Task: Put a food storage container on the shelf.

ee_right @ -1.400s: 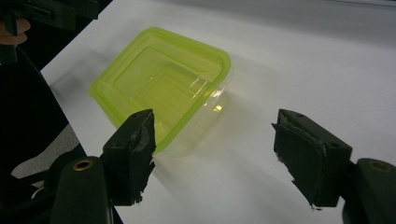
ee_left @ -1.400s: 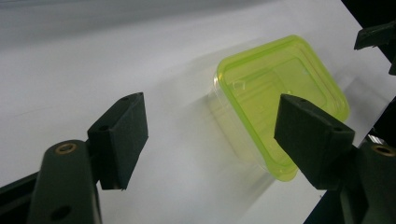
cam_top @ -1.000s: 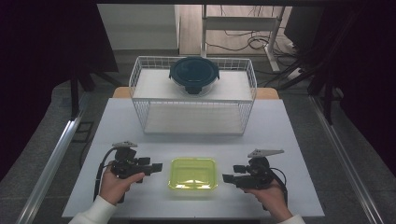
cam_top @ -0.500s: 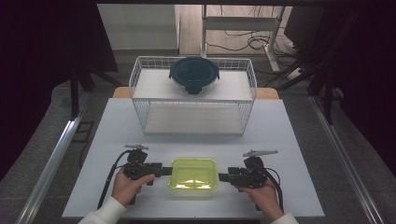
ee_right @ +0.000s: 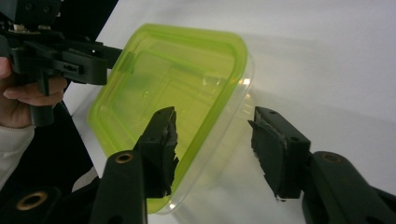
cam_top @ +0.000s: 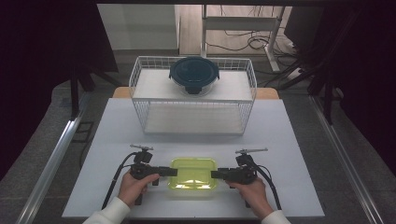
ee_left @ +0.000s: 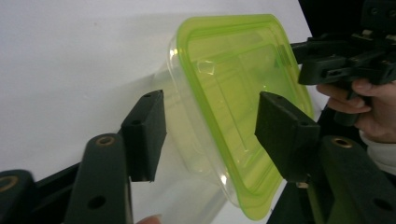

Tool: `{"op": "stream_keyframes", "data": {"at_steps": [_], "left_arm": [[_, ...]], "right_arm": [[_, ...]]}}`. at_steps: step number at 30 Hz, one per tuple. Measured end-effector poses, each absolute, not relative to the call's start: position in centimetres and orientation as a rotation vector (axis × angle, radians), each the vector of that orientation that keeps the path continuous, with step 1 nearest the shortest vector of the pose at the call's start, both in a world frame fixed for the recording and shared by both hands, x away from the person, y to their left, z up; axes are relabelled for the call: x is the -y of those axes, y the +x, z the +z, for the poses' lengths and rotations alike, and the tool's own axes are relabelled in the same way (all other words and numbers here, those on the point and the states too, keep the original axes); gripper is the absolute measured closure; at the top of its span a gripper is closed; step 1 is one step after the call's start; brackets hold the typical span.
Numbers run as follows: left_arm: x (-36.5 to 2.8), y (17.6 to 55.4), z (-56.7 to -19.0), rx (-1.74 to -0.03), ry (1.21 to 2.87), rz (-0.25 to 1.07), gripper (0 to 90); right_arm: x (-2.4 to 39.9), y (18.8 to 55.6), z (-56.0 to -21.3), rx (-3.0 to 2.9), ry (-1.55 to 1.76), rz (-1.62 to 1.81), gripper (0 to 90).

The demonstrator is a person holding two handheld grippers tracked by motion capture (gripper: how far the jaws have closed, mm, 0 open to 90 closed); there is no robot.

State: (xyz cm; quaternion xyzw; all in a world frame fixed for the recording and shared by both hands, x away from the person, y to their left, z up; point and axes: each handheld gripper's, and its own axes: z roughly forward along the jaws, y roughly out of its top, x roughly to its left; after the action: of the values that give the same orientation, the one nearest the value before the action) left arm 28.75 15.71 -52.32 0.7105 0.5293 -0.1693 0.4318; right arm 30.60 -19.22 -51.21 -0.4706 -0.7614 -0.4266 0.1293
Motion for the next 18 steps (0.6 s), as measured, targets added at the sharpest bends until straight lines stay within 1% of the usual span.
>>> {"op": "stream_keyframes", "data": {"at_steps": [2, 3, 5, 6, 7, 8, 10, 16, 18], "left_arm": [[-15.6, 28.8, -52.5, -1.330, 1.779, -0.436, 51.9], [-15.4, 28.8, -52.6, -1.326, 1.777, -0.465, 54.5], [-15.3, 28.8, -52.5, -1.331, 1.767, -0.476, 56.2], [-15.5, 28.8, -52.4, -1.335, 1.757, -0.476, 59.1], [-15.6, 28.7, -52.4, -1.345, 1.754, -0.457, 64.3], [-15.6, 28.7, -52.4, -1.345, 1.754, -0.457, 70.9], [-15.8, 28.3, -52.4, -1.349, 1.737, -0.462, 72.7], [-16.0, 27.8, -51.9, -1.330, 1.704, -0.467, 77.2], [-16.2, 27.6, -51.4, -1.298, 1.695, -0.457, 78.6]], "right_arm": [[19.1, 30.6, -51.3, 2.200, -1.361, -1.232, 56.4], [19.0, 30.6, -51.4, 2.194, -1.357, -1.224, 59.8], [19.0, 30.5, -51.5, 2.184, -1.362, -1.219, 64.1], [19.0, 30.6, -51.5, 2.177, -1.376, -1.217, 65.2], [19.2, 30.6, -51.5, 2.152, -1.388, -1.217, 67.2], [19.2, 30.6, -51.5, 2.152, -1.388, -1.217, 67.2], [19.6, 30.5, -51.6, 2.077, -1.411, -1.235, 72.2], [20.0, 30.2, -51.1, 2.024, -1.433, -1.257, 77.8], [20.2, 30.1, -51.0, 2.015, -1.431, -1.264, 79.1]]}}
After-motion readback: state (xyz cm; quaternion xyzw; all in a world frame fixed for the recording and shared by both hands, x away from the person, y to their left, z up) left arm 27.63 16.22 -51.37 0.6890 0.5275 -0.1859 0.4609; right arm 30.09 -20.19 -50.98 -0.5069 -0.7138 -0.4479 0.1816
